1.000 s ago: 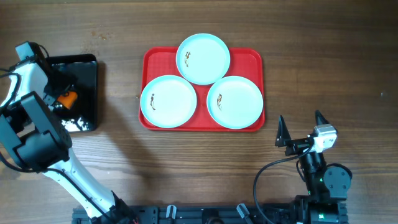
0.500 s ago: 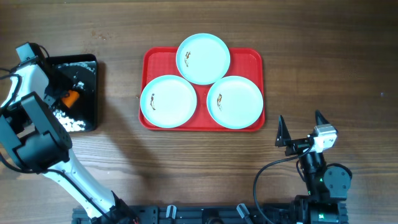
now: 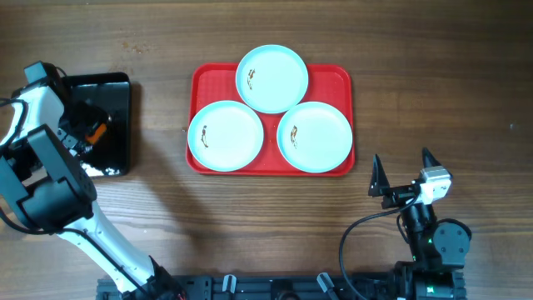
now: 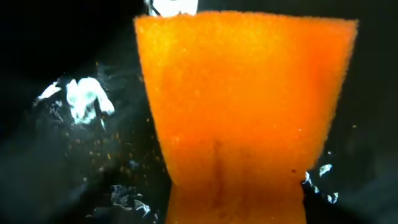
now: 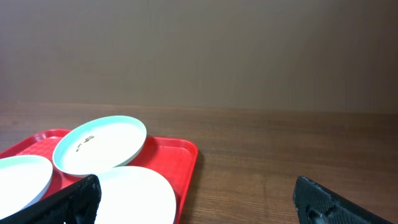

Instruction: Clean dirty plates on tray and stack at the side

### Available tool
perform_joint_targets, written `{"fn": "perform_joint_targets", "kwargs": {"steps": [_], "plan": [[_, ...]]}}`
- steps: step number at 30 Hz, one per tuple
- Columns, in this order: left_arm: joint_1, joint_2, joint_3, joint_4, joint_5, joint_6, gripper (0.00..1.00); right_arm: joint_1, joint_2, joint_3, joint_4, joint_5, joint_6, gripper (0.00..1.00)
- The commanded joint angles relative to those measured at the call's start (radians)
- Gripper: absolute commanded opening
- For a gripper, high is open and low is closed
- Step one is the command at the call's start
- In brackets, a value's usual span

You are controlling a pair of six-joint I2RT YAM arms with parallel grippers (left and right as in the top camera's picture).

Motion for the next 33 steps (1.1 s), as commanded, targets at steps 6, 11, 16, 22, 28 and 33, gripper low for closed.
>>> {"fn": "perform_joint_targets", "kwargs": {"steps": [6, 11, 16, 22, 28, 33], "plan": [[0.001, 0.006, -0.025, -0.001, 0.030, 0.002, 0.04, -0.004, -0.003, -0.003, 0.003, 0.011, -0.017, 1.00], [0.001, 0.003, -0.024, 0.004, 0.030, 0.002, 1.00, -0.004, -0.003, -0.003, 0.003, 0.011, -0.017, 1.00], [0.002, 0.004, -0.025, 0.071, 0.008, 0.009, 1.00, -0.004, -0.003, -0.003, 0.003, 0.011, -0.017, 1.00], [0.002, 0.004, -0.025, 0.183, 0.007, 0.009, 1.00, -0.004, -0.003, -0.003, 0.003, 0.011, -0.017, 1.00], [0.002, 0.004, -0.025, 0.239, 0.007, 0.010, 0.99, -0.004, -0.003, -0.003, 0.003, 0.011, -0.017, 1.00], [0.002, 0.010, -0.025, 0.249, 0.002, 0.014, 0.88, -0.004, -0.003, -0.003, 0.003, 0.011, -0.017, 1.00]]}}
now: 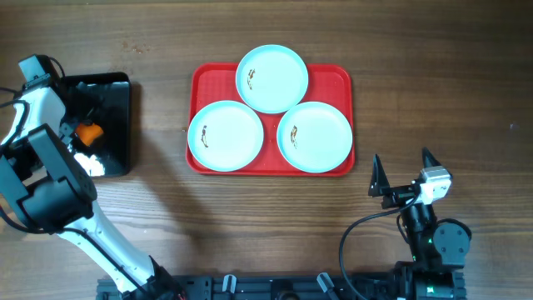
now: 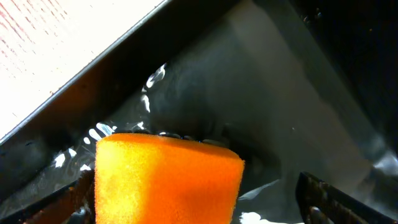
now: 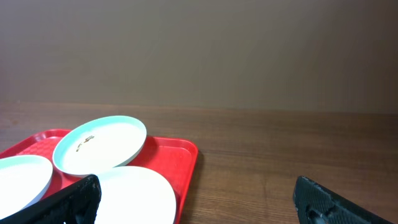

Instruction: Clean dirty plates on tray and stack at the side

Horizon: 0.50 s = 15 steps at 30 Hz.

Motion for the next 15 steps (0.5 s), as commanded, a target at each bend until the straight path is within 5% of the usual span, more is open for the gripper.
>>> {"fn": "perform_joint_targets", "kwargs": {"steps": [1, 2, 5, 6, 10, 11, 12, 13, 14, 15], "plan": [[0.003, 0.013, -0.012, 0.010, 0.000, 0.015, 0.82, -0.004, -0.003, -0.003, 0.003, 0.011, -0.017, 1.00], [0.003, 0.015, -0.012, 0.010, 0.000, 0.016, 0.77, -0.004, -0.003, -0.003, 0.003, 0.011, -0.017, 1.00], [0.003, 0.020, -0.012, 0.004, -0.004, 0.033, 0.15, -0.004, -0.003, -0.003, 0.003, 0.011, -0.017, 1.00], [0.003, 0.020, -0.012, -0.002, -0.004, 0.033, 0.04, -0.004, -0.003, -0.003, 0.003, 0.011, -0.017, 1.00], [0.002, 0.018, -0.012, -0.031, -0.003, 0.032, 0.04, -0.004, -0.003, -0.003, 0.003, 0.011, -0.017, 1.00], [0.002, 0.015, -0.012, -0.043, -0.003, 0.032, 0.06, -0.004, -0.003, -0.003, 0.003, 0.011, -0.017, 1.00], [0.002, 0.014, -0.012, -0.056, -0.003, 0.032, 0.27, -0.004, -0.003, -0.003, 0.003, 0.011, -0.017, 1.00], [0.002, 0.014, -0.012, -0.070, -0.003, 0.032, 0.80, -0.004, -0.003, -0.003, 0.003, 0.011, -0.017, 1.00], [0.002, 0.013, -0.012, -0.086, -0.003, 0.033, 1.00, -0.004, -0.003, -0.003, 0.003, 0.011, -0.017, 1.00], [0.002, 0.013, -0.012, -0.103, -0.003, 0.033, 1.00, -0.004, -0.003, -0.003, 0.003, 0.011, -0.017, 1.00]]}}
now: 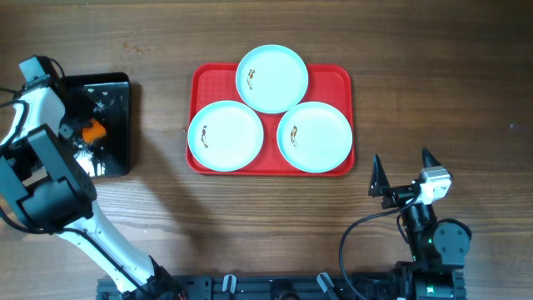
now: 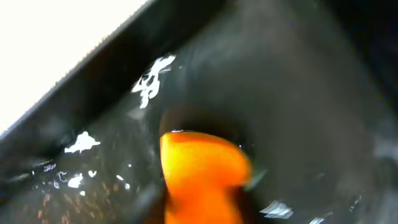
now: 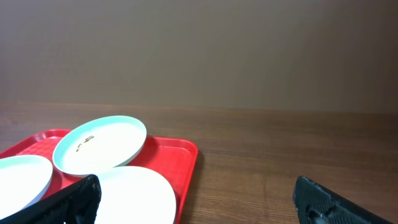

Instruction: Clean dirty plates on tray and stack at the side

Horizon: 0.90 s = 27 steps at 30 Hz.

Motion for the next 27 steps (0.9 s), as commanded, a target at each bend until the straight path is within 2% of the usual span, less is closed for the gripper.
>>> {"fn": "perform_joint_targets", "kwargs": {"steps": [1, 10, 11, 12, 13, 15, 16, 22, 27], "plan": [[0.002, 0.012, -0.012, -0.061, -0.002, 0.009, 1.00, -0.004, -0.003, -0.003, 0.003, 0.011, -0.017, 1.00], [0.001, 0.012, -0.012, -0.152, 0.006, 0.008, 0.99, -0.004, -0.003, -0.003, 0.003, 0.011, -0.017, 1.00], [0.001, 0.012, -0.012, -0.152, 0.006, 0.009, 0.94, -0.004, -0.003, -0.003, 0.003, 0.011, -0.017, 1.00], [0.001, 0.012, -0.012, -0.152, 0.006, 0.008, 0.81, -0.004, -0.003, -0.003, 0.003, 0.011, -0.017, 1.00], [0.001, 0.012, -0.012, -0.151, 0.005, 0.009, 0.61, -0.004, -0.003, -0.003, 0.003, 0.011, -0.018, 1.00], [0.001, 0.012, -0.012, -0.151, 0.005, 0.009, 0.13, -0.004, -0.003, -0.003, 0.003, 0.011, -0.017, 1.00], [0.001, 0.012, -0.012, -0.151, 0.005, 0.008, 0.04, -0.004, -0.003, -0.003, 0.003, 0.011, -0.017, 1.00], [0.001, -0.020, -0.011, -0.156, 0.005, 0.008, 0.04, -0.004, -0.003, -0.003, 0.003, 0.011, -0.017, 1.00], [0.001, -0.131, -0.008, -0.171, 0.006, 0.009, 0.04, -0.004, -0.003, -0.003, 0.003, 0.011, -0.017, 1.00]]}}
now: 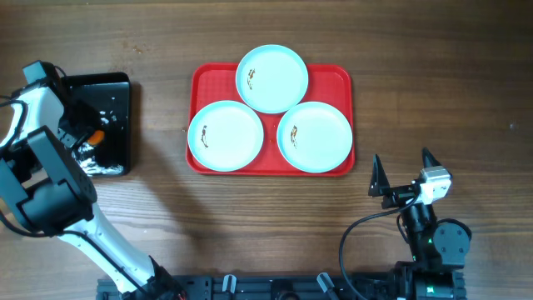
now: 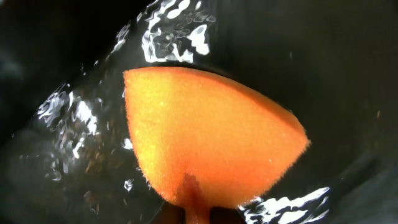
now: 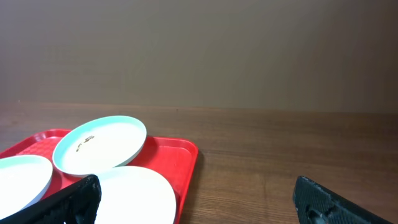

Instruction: Clean dirty plates on tray and stack at the side

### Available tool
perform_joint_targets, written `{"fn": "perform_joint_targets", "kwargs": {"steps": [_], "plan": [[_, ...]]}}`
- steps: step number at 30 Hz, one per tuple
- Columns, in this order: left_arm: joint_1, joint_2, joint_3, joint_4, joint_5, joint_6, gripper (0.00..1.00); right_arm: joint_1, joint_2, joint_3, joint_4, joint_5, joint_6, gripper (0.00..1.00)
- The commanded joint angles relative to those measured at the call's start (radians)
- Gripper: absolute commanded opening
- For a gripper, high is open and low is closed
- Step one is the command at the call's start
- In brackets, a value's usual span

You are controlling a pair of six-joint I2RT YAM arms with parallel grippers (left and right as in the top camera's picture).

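Observation:
Three pale blue plates, each with a small brown smear, lie on the red tray [image 1: 340, 77]: one at the back [image 1: 272, 78], one front left [image 1: 226, 136], one front right [image 1: 314, 137]. At the far left my left gripper [image 1: 90, 138] reaches into a black basin [image 1: 119, 92] of water. It is shut on an orange sponge [image 2: 205, 137], pinched at its near end and fanned out wide ahead. My right gripper [image 1: 401, 160] stands open below the tray's right corner, holding nothing; its fingertips [image 3: 74, 198] frame the plates [image 3: 99, 144].
Water glints around the sponge inside the basin [image 2: 68, 124]. Bare wooden table [image 1: 450, 83] stretches right of the tray, and between the tray and the basin.
In the wrist view the sponge was small, blurred and squeezed narrow; now it is close, sharp and fanned wide. Overhead, it sits slightly nearer and rightward in the basin. The right arm is unmoved.
First the sponge filled the left wrist view inside the basin. Then the left jaws stood wide open around it near the basin's left wall. After that they had shut and squeezed it narrow, and now they hold it in the water. Plates, tray and right arm stayed put.

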Motion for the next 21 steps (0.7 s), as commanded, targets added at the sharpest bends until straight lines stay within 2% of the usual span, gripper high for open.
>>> {"fn": "perform_joint_targets", "kwargs": {"steps": [1, 9, 12, 16, 21], "plan": [[0.001, -0.132, -0.008, -0.005, 0.012, 0.005, 0.04, -0.004, -0.003, -0.003, 0.003, 0.011, -0.017, 1.00], [0.001, -0.352, -0.008, 0.064, 0.204, 0.005, 0.04, -0.004, -0.003, -0.003, 0.003, 0.011, -0.017, 1.00], [-0.005, -0.388, -0.008, 0.077, 0.215, 0.005, 0.04, -0.004, -0.003, -0.003, 0.003, 0.011, -0.017, 1.00], [-0.022, -0.344, -0.026, 0.057, 0.189, 0.005, 0.04, -0.004, -0.003, -0.003, 0.003, 0.011, -0.017, 1.00], [-0.048, -0.230, -0.129, 0.113, 0.119, 0.005, 0.04, -0.004, -0.003, -0.003, 0.003, 0.011, -0.017, 1.00]]}}
